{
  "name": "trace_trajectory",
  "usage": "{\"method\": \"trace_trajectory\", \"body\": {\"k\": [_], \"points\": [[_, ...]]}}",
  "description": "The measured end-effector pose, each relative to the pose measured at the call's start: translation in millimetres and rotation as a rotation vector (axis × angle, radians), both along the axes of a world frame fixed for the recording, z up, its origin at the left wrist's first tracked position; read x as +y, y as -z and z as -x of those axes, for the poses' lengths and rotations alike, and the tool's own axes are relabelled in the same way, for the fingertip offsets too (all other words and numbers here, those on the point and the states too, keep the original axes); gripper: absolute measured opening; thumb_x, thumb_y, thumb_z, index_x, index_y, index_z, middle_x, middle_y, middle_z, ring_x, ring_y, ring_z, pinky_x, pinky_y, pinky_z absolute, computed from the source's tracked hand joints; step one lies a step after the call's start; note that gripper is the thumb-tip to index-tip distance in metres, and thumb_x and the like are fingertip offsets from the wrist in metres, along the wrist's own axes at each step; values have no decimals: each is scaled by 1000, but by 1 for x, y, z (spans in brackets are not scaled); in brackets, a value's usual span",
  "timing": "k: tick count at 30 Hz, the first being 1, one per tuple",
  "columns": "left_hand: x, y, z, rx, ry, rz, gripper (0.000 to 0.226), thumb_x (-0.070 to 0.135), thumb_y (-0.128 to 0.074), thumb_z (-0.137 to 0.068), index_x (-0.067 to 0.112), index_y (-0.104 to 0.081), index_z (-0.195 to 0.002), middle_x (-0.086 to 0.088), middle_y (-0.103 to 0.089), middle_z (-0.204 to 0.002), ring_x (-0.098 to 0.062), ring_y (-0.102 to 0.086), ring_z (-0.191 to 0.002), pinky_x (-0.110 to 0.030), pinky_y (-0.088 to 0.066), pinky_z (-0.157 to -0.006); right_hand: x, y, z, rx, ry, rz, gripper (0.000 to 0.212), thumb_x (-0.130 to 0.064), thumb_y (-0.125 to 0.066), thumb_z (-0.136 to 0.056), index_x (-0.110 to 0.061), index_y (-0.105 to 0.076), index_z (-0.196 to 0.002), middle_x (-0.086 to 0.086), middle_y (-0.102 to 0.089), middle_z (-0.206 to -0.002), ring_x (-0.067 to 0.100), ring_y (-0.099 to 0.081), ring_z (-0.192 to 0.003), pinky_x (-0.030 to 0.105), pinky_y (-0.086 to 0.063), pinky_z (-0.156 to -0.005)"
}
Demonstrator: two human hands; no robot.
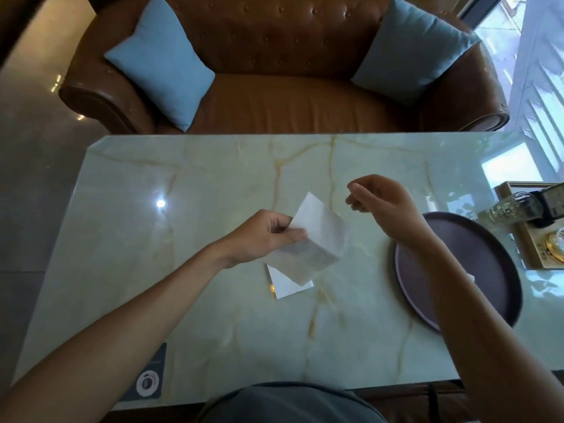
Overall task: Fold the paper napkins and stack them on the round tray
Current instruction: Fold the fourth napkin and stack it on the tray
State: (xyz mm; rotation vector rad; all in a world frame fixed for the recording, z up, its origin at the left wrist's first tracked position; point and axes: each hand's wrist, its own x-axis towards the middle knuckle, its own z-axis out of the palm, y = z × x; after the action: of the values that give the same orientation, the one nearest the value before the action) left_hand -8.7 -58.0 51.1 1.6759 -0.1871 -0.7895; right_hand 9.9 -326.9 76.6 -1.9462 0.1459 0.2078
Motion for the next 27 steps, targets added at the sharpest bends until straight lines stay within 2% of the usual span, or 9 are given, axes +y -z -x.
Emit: {"method": "trace_trajectory", "body": {"k": [2,4,6,9,12,17,20,23,27], "points": [[-2,2,0,22,-69,65,30,37,-69,-95,12,-77,-108,-12,-78,-110,-27,-75,-102,-43,-57,-91,4,15,16,149,73,-179,24,-40,-60,-101,-18,-70,-107,7,-79,-104,18,-74,-92,39,-56,-87],[-4,3,-2,32,-121,119,28,36,-68,-95,13,-77,-108,-10,-78,-112,-20,-73,-99,-36,-55,-88,15,29,32,324,56,-356,38,-47,-54,-102,-14,-67,-115,13,-76,-114,22,-74,-97,39,-57,-90],[-5,3,-2,54,-148,160,24,35,-66,-97,17,-78,-109,-3,-78,-111,-14,-73,-98,-30,-55,-87,25,38,44,397,31,-491,45,-49,-55,-101,-10,-68,-121,15,-74,-112,24,-73,-98,40,-59,-92],[-6,5,2,63,-196,170,23,31,-65,-98,17,-78,-111,-3,-79,-111,-14,-73,-98,-26,-57,-86,37,43,50,351,160,-597,37,-34,-63,-98,-11,-66,-127,9,-75,-106,23,-72,-99,38,-58,-87],[-8,10,5,24,-262,138,23,19,-65,-98,14,-72,-120,-7,-78,-113,-19,-73,-100,-33,-55,-90,45,44,51,285,289,-520,43,-20,-71,-94,-21,-59,-135,3,-78,-100,17,-74,-92,29,-57,-79],[-9,17,10,-67,-390,20,61,11,-71,-93,23,-43,-146,3,-78,-101,-13,-73,-95,-25,-56,-87,45,41,53,193,183,-479,34,-29,-74,-88,-29,-70,-121,2,-78,-101,14,-70,-92,29,-54,-88],[-10,21,12,-137,-380,-10,45,5,-71,-92,20,-59,-132,6,-77,-103,-11,-73,-95,-28,-56,-90,44,39,52,196,60,-444,44,-25,-77,-82,-31,-66,-124,4,-78,-110,14,-70,-95,25,-53,-84],[-11,20,13,-186,-398,-50,27,6,-71,-91,22,-73,-112,-1,-78,-105,-19,-74,-99,-37,-58,-93,43,36,50,176,-61,-357,51,-12,-76,-84,-31,-62,-129,8,-74,-113,19,-72,-97,26,-56,-82],[-11,20,16,-236,-376,-124,22,15,-72,-91,25,-74,-111,-11,-77,-96,-29,-72,-92,-42,-57,-88,44,34,45,63,-112,-63,37,-4,-72,-89,-24,-68,-121,2,-73,-107,20,-69,-97,30,-55,-84]]}}
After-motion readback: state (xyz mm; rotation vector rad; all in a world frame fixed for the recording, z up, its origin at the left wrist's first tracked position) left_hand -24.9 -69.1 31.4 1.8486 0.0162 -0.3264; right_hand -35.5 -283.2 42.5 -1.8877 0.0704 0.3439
